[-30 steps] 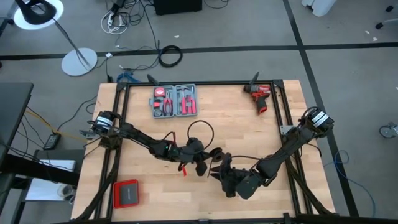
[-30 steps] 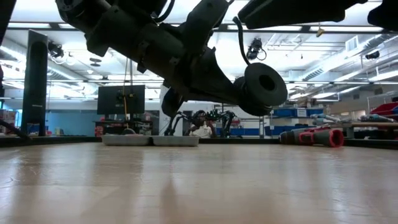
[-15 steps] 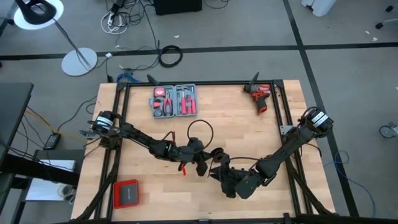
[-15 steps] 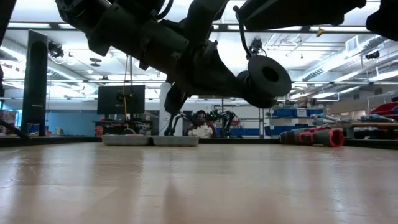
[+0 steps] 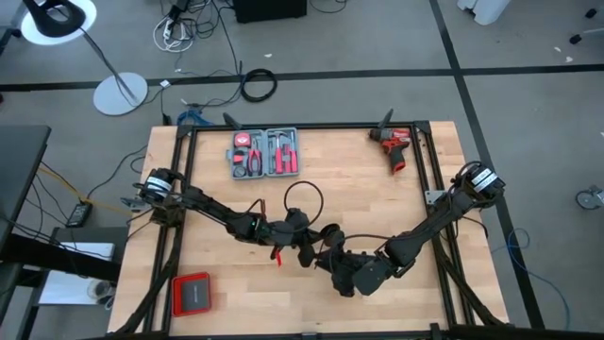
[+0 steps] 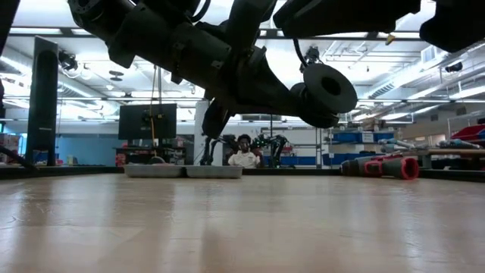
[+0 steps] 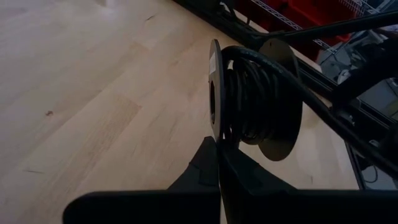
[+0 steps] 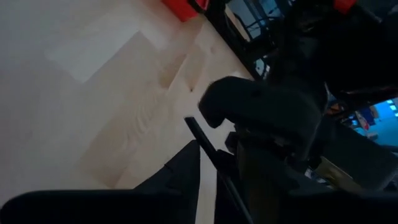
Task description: Coil cords
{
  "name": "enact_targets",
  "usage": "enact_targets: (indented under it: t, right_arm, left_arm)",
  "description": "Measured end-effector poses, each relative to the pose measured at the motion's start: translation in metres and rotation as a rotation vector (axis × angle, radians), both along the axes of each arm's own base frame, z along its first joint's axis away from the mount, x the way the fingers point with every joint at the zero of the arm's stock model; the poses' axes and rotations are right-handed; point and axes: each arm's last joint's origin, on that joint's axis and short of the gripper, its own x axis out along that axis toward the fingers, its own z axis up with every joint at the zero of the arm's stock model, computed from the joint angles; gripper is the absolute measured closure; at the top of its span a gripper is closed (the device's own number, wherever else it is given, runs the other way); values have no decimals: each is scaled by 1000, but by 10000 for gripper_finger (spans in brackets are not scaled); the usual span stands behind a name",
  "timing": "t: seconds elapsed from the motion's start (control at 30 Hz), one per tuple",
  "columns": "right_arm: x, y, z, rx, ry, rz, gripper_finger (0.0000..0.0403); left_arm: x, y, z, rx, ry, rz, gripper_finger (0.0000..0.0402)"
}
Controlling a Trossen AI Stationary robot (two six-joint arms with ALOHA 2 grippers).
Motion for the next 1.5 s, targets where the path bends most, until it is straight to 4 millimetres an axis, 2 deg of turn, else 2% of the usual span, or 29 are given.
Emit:
enact_targets:
  t: [0.17,0.33,0.47,0.6,1.07,1.5]
  right_arm:
    - [3,-3,0,51,11,15,330]
    - [5,-6,-1,118,8,-5,391]
    - [7,-9,-1,182,8,-35,391]
    - [4,-9,-4,173,35,-42,397]
    - [-24,-2,-18,142,116,-223,397]
    - [-63,-9,11,228,126,-320,397]
  left_arm:
    - [0,0,0,-1,-3,0,402]
    - [0,0,0,-1,-5,0,402]
    - [1,0,4,-7,-40,-2,402]
    - [3,-1,8,-20,-91,-2,402]
    - [3,-2,24,24,-174,-67,402]
    - [2,-3,24,56,-160,-132,402]
